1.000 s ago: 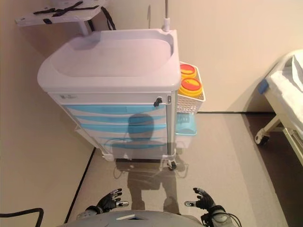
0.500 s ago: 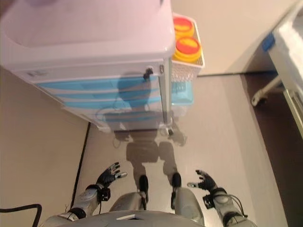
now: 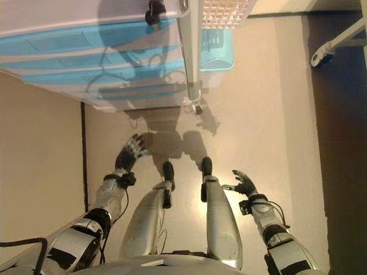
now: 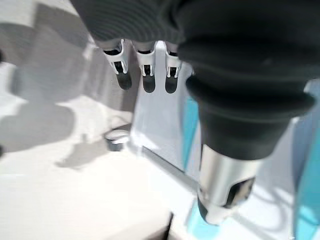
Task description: Open the drawer and pick up the medicine
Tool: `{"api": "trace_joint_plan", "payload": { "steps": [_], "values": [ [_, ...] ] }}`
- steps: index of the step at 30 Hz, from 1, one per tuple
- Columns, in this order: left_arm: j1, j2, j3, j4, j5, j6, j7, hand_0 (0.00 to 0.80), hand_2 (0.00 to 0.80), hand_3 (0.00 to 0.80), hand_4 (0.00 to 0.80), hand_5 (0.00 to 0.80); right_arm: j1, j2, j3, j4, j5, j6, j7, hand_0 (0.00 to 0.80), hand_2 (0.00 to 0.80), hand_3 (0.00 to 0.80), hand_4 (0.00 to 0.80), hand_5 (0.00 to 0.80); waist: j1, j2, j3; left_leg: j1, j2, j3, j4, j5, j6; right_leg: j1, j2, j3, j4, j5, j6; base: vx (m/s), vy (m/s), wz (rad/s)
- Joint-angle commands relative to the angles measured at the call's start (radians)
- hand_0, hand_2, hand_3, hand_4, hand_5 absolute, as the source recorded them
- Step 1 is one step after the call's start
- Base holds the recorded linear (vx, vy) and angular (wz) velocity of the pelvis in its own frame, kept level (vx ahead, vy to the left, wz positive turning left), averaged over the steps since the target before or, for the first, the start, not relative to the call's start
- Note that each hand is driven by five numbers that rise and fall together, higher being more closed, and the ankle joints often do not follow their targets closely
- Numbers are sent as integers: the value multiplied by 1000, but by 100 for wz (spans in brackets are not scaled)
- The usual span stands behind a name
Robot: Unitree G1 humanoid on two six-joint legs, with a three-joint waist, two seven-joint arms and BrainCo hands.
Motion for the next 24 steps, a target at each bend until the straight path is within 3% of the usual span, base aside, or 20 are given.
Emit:
{"api": "trace_joint_plan", "payload": {
  "steps": [1, 5, 8, 17, 24],
  "values": [
    [15, 41, 59, -89, -78, -85, -24, 0, 0, 0, 0, 0, 49, -28, 48, -76, 31, 1, -6, 0, 0, 0, 0, 0, -25, -27, -28, -90, -57, -14, 139, -84, 38, -19, 1, -26, -55, 62, 52, -33, 56, -16],
    [-50, 85, 73, -127, -160, -104, -62, 0, 0, 0, 0, 0, 52, -37, 64, -101, 36, 15, 3, 0, 0, 0, 0, 0, -32, -46, -19, -118, -53, -12, 164, -99, 44, -44, 8, -21, -51, 69, 52, -24, 14, -7],
    [-89, 109, 99, -145, -304, -100, -166, 0, 0, 0, 0, 0, 66, -39, 72, -120, 48, 14, 4, 0, 0, 0, 0, 0, -39, -63, -11, -127, -49, -10, 181, -112, 46, -44, 11, -19, -59, 79, 54, -14, -7, -6],
    [-220, 170, 179, -199, -646, -18, -413, 0, 0, 0, 0, 0, 91, -20, 88, -146, 60, -3, -4, 0, 0, 0, 0, 0, -62, -87, 15, -137, -37, 12, 223, -157, 51, -31, 17, -1, -90, 95, 55, -20, -3, -7],
    [-311, 205, 213, -237, -780, 32, -470, 0, 0, 0, 0, 0, 98, -5, 94, -149, 78, -27, -14, 0, 0, 0, 0, 0, -71, -91, 28, -142, -35, 23, 246, -180, 54, -20, 14, 4, -107, 100, 54, -7, -8, -4]
  ]
}}
